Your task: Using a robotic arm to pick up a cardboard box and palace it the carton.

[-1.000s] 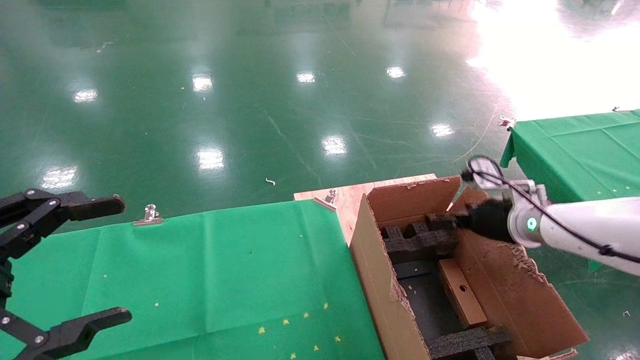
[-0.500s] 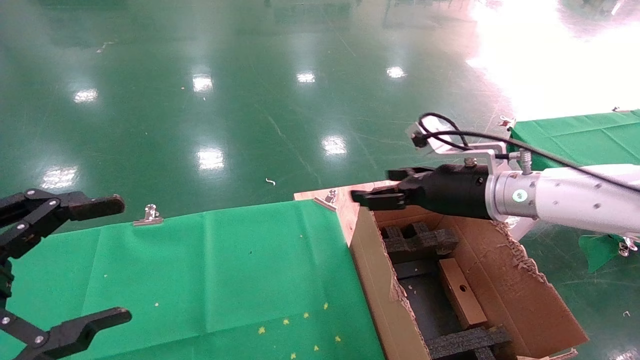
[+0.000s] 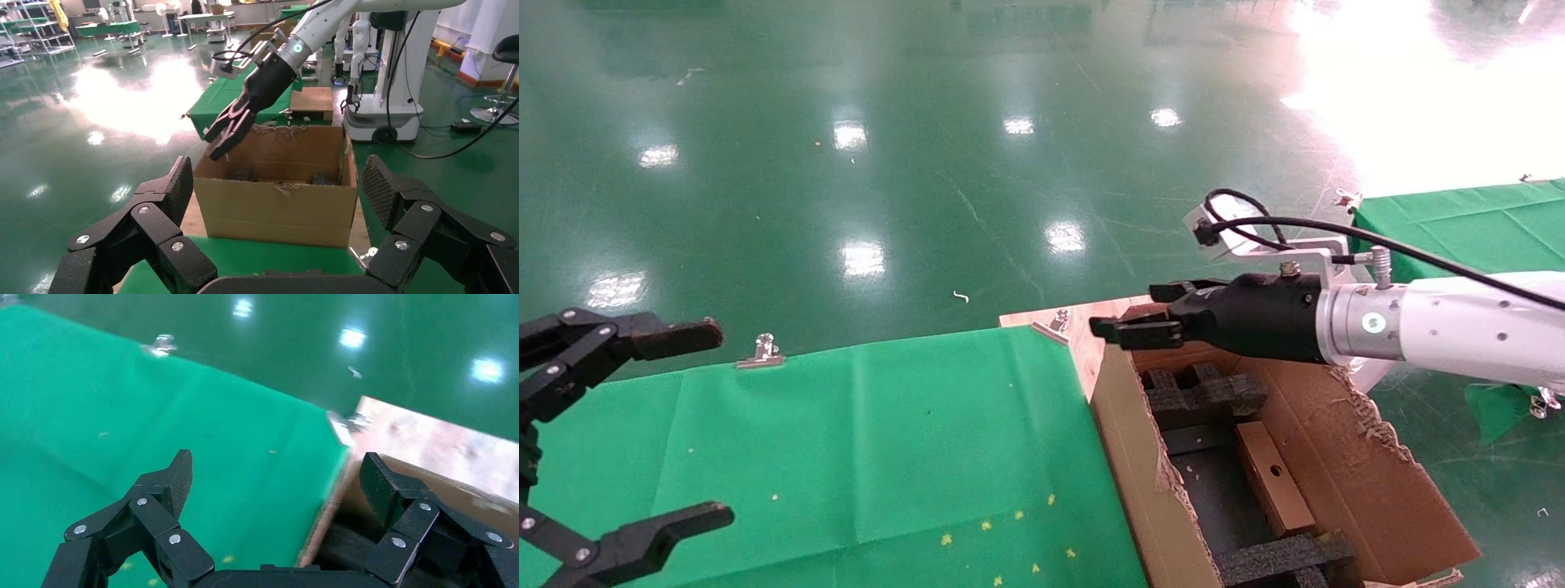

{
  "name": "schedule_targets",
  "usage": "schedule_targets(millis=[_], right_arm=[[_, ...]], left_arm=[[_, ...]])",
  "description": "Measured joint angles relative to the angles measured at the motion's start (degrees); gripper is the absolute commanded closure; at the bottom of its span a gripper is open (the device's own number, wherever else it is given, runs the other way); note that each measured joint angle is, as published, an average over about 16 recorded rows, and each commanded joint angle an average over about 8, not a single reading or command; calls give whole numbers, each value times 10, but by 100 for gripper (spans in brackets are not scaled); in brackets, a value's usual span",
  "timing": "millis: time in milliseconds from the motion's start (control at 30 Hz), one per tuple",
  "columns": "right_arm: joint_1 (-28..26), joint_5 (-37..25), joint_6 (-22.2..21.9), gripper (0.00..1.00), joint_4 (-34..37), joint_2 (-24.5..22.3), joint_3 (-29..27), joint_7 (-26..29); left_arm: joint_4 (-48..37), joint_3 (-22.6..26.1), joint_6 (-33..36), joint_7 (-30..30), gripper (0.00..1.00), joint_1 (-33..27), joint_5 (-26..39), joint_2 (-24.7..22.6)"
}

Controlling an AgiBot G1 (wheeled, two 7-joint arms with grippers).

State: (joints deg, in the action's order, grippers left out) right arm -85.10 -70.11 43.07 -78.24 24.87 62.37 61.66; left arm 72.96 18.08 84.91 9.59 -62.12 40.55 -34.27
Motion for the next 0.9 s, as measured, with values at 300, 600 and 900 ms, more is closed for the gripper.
schedule_targets(millis=[300, 600, 900], right_arm=[[31, 36, 56, 0, 6, 14, -61, -66], [68, 81, 123, 0, 14, 30, -134, -147], [105, 126, 191, 0, 21, 46, -207, -228]], left_arm=[[0, 0, 0, 0, 0, 0, 0, 0], [0, 0, 0, 0, 0, 0, 0, 0], [0, 0, 0, 0, 0, 0, 0, 0]])
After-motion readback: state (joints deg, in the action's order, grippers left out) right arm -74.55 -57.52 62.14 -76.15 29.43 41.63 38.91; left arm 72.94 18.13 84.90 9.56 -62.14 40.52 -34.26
